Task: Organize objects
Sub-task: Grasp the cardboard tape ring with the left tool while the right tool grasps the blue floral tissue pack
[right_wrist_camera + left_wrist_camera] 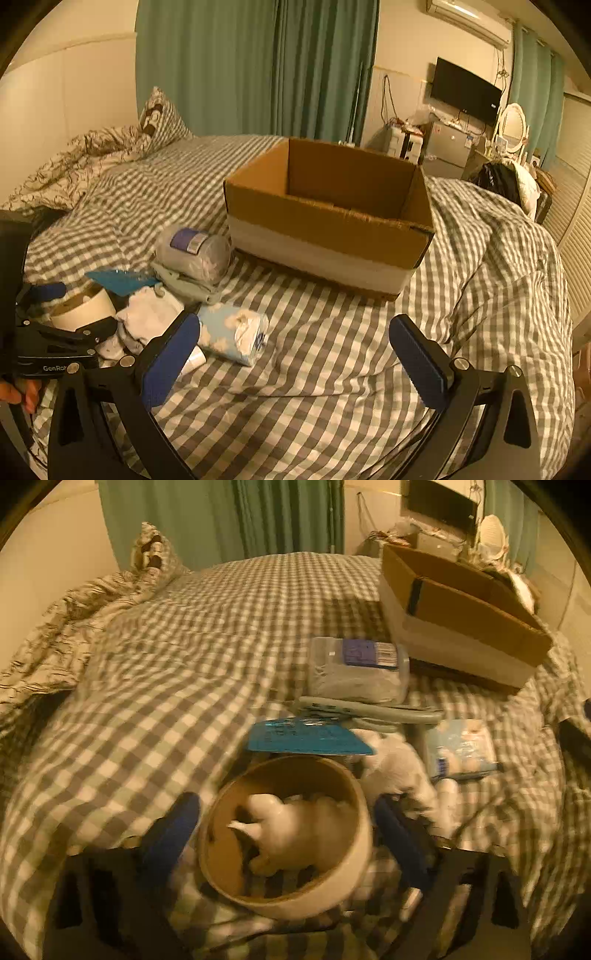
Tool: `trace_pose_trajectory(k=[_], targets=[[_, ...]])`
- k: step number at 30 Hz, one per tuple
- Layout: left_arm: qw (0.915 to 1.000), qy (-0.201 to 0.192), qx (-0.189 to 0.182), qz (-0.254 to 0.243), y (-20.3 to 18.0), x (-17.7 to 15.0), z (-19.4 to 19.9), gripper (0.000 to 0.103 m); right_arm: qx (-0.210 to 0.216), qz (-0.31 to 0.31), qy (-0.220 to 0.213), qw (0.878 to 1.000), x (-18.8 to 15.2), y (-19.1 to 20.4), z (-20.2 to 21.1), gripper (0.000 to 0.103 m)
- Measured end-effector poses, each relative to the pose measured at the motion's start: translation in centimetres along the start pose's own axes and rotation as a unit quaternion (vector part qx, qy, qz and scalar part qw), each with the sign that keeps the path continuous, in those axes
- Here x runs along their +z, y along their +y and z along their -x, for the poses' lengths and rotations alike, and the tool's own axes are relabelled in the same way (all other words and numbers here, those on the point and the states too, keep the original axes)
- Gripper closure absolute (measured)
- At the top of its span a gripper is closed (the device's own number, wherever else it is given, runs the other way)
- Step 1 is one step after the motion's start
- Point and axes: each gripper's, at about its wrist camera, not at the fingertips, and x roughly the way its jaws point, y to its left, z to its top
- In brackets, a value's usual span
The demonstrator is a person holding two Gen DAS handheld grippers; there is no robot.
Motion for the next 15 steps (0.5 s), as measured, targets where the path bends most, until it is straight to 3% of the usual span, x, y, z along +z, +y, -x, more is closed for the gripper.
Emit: trace_pose_trajectory(k=[8,15], targets=[[0.9987,-0.034,-0.028,0.024,0.9,1.2,2.4,0.018,0.020,0.001,0.036,0.999,-0.3,1.2,-3.1,0.000],[0.9951,-0.096,0.022,0.008,1.9,2.8,5.3,0.018,0.036,0.011,0.085,0.996,-0.3,3.6,-7.9,0.000]])
